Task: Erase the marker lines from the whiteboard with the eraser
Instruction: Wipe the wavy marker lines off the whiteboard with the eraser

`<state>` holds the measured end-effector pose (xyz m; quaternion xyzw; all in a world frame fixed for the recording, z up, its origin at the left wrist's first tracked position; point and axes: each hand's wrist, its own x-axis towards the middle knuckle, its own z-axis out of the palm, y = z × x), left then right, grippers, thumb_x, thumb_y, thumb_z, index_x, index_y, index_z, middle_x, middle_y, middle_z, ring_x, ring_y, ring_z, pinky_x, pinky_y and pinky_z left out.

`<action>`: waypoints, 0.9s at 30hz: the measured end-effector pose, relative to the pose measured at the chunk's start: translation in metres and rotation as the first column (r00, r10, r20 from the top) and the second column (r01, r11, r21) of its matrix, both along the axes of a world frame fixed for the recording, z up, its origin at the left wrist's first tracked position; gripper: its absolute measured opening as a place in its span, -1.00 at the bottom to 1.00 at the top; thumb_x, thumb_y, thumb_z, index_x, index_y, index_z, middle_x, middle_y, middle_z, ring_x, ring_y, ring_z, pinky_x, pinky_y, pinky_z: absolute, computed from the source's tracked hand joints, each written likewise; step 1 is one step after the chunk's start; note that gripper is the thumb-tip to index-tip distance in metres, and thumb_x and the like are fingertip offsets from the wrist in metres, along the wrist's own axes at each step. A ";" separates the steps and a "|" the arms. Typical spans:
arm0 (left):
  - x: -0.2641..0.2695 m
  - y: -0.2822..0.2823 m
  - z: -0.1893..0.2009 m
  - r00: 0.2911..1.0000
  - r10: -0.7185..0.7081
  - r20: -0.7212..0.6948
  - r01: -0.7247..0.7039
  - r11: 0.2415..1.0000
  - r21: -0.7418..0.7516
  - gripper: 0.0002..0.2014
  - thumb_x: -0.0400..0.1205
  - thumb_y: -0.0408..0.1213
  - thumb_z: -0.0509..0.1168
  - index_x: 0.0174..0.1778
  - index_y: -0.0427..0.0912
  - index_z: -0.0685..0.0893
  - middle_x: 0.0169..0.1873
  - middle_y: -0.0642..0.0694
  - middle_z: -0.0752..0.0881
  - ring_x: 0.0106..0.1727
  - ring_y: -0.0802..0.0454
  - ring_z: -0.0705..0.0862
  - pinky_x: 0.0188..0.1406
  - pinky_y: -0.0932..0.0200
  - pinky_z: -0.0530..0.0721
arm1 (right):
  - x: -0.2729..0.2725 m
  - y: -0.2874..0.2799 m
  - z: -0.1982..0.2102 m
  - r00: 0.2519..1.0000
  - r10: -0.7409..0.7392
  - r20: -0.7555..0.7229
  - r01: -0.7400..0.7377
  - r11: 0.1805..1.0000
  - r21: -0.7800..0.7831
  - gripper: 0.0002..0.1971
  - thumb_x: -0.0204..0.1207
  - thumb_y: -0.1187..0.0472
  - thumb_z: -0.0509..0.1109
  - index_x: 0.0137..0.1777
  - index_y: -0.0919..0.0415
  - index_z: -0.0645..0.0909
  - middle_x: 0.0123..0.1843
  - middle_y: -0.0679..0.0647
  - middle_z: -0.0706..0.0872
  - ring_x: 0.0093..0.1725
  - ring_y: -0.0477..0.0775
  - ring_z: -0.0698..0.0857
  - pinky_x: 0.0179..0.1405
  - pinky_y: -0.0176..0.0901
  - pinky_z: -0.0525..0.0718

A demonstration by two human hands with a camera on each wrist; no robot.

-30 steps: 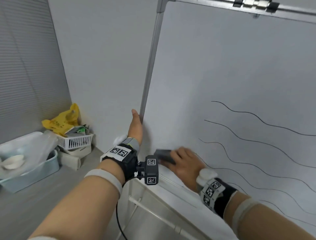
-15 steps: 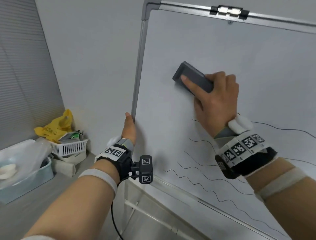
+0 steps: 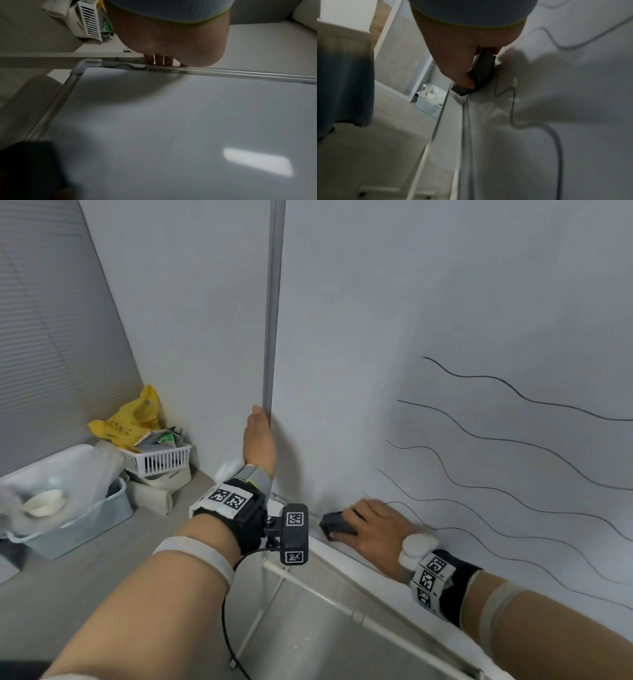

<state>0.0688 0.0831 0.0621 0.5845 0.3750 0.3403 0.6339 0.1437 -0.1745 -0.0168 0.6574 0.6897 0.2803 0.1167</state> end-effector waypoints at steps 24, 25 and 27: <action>-0.006 -0.169 -0.133 0.982 -0.179 0.056 0.161 0.648 -0.745 -0.77 0.77 -0.48 0.03 -0.05 -0.38 0.59 -0.13 -0.32 0.74 -0.11 -0.28 0.73 0.34 -0.30 0.64 | 0.024 -0.026 0.110 0.989 -0.147 0.033 0.128 0.934 0.334 -0.21 0.23 0.31 0.52 0.50 -0.24 0.58 0.13 0.15 0.49 0.07 0.24 0.45 0.14 0.14 0.36; -0.004 -0.178 -0.131 0.982 -0.182 0.058 0.163 0.643 -0.748 -0.77 0.77 -0.49 0.02 -0.10 -0.37 0.57 -0.16 -0.31 0.72 -0.13 -0.27 0.72 0.35 -0.30 0.63 | 0.028 -0.023 0.139 0.985 -0.169 0.020 0.144 0.894 0.425 -0.21 0.25 0.32 0.51 0.51 -0.26 0.56 0.14 0.16 0.51 0.07 0.23 0.43 0.12 0.12 0.34; 0.001 -0.191 -0.131 0.987 -0.144 0.077 0.152 0.644 -0.750 -0.76 0.78 -0.48 0.01 -0.13 -0.33 0.54 -0.20 -0.29 0.69 -0.15 -0.25 0.72 0.35 -0.30 0.62 | 0.035 -0.012 0.190 0.984 -0.178 -0.023 0.159 0.799 0.580 -0.27 0.34 0.33 0.42 0.50 -0.28 0.56 0.14 0.18 0.56 0.07 0.22 0.43 0.06 0.08 0.30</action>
